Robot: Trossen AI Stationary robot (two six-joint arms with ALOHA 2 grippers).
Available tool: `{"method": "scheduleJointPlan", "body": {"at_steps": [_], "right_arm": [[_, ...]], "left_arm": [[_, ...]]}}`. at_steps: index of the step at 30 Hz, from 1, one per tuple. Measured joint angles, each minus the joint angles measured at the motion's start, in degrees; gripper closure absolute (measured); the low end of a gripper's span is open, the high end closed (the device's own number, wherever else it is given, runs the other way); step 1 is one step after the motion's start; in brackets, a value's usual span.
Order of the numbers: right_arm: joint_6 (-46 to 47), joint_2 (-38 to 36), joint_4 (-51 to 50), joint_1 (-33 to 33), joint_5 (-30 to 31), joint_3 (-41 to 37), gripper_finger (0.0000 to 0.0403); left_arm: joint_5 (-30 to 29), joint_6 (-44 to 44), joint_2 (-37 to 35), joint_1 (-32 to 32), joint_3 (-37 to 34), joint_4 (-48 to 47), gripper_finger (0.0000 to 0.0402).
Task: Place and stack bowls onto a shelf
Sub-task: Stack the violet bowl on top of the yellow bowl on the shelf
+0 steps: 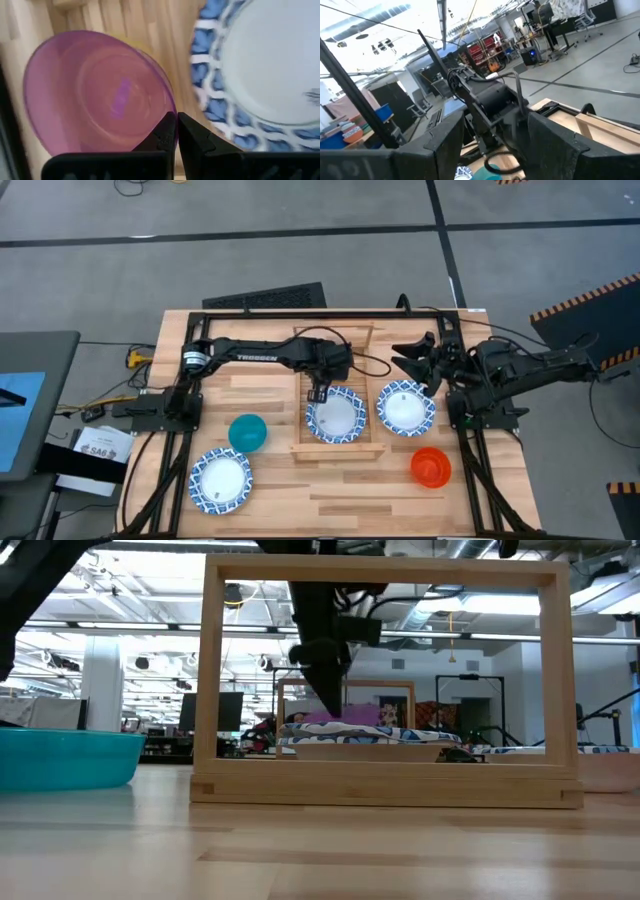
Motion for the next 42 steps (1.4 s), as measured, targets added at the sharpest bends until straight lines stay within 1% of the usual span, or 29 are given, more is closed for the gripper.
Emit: {"method": "scheduleJointPlan", "body": {"at_steps": [3,7,14,18,21,29,33,35,37,40,42], "right_arm": [[0.01,0.00,0.01,0.02,-0.01,0.00,0.0155],[0.00,0.00,-0.35,0.04,0.01,0.01,0.0155],[-0.02,0.00,-0.78,0.02,0.01,0.01,0.0155],[-0.17,0.00,-1.17,0.02,0.03,0.01,0.0155],[-0.17,0.04,-1.71,0.02,0.10,0.01,0.0155],[-0.04,0.04,-1.97,0.02,0.16,0.01,0.0155],[0.00,0.04,-1.98,0.02,0.16,0.01,0.0155],[-0.02,0.04,-2.51,0.02,0.16,0.01,0.0155],[0.00,0.04,-2.84,0.02,0.16,0.01,0.0155],[0.00,0.06,-3.19,0.02,0.15,0.01,0.0155],[0.00,0.04,-3.43,0.02,0.16,0.04,0.0155]], "left_arm": [[-1.93,-0.10,0.33,0.00,-0.04,0.33,0.0401],[-1.86,0.32,0.29,0.02,-0.04,1.08,0.0401],[0.68,2.84,0.29,-0.04,-0.04,1.18,0.0401],[0.60,2.90,0.29,-0.01,-0.04,1.58,0.0393],[0.65,1.78,0.27,0.35,-0.04,1.51,0.0369],[-0.71,2.13,-0.25,0.70,-0.04,1.01,0.0264],[-0.63,1.62,-0.97,0.67,1.20,-1.28,0.0228],[1.05,-0.28,-1.27,0.70,3.16,-2.79,0.0221],[4.81,-4.81,-2.08,1.09,4.14,-3.93,0.0220],[12.66,-12.31,-3.94,2.04,3.94,-1.11,0.0233],[14.31,-16.65,-6.12,2.37,1.08,5.76,0.0257]]}}
